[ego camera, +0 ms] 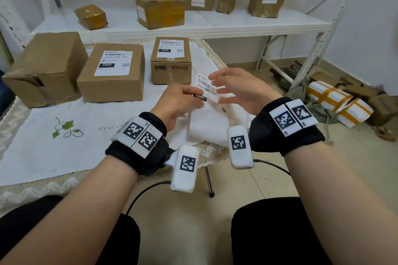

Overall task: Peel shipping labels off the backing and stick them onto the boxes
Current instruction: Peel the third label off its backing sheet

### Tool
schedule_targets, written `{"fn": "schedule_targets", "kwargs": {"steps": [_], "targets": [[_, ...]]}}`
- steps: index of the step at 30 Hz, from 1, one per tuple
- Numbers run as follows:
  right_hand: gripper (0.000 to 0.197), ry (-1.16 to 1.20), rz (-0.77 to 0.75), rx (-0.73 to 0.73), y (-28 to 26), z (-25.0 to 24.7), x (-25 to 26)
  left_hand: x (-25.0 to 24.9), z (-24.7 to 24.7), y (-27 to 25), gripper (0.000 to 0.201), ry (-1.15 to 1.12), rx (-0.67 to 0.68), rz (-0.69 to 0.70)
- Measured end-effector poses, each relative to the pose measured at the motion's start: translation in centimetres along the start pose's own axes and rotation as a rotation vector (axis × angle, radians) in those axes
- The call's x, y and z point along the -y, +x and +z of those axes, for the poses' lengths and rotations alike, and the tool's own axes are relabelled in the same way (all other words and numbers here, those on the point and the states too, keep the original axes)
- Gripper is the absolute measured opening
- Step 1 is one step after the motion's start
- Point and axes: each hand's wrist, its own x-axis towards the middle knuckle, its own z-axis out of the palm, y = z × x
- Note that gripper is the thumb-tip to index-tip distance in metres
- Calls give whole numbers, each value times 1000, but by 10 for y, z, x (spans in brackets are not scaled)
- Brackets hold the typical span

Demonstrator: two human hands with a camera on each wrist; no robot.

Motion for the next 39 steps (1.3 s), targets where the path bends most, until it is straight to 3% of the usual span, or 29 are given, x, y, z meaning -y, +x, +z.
{"fn": "schedule_targets", "kwargs": {"steps": [4, 9, 12, 16, 20, 26, 29, 33, 39], "targets": [[19, 54, -9, -47, 2, 1, 0, -8, -16, -1, 46, -159, -83, 65], [22, 182, -14, 116, -1, 5, 3, -14, -30, -1, 48, -302, -132, 137], [10, 174, -40, 192, -2, 9, 3, -14, -36, -1, 47, -335, -165, 173], [16, 222, -97, 176, -1, 15, 3, -9, -44, 2, 48, -253, -275, 204], [31, 253, -138, 162, 0, 20, 2, -6, -50, 2, 49, 25, -388, 253], [2, 158, -190, 173, -1, 27, 2, -10, -49, -8, 12, 79, -202, 395], [13, 134, -213, 141, -1, 31, 2, -10, -48, -10, 16, 92, -186, 420], [6, 97, -253, 128, 0, 35, 1, -8, -47, -9, 23, 121, -185, 441], [13, 48, -333, 115, 2, 39, -2, -8, -49, -10, 21, 135, -236, 421]]}}
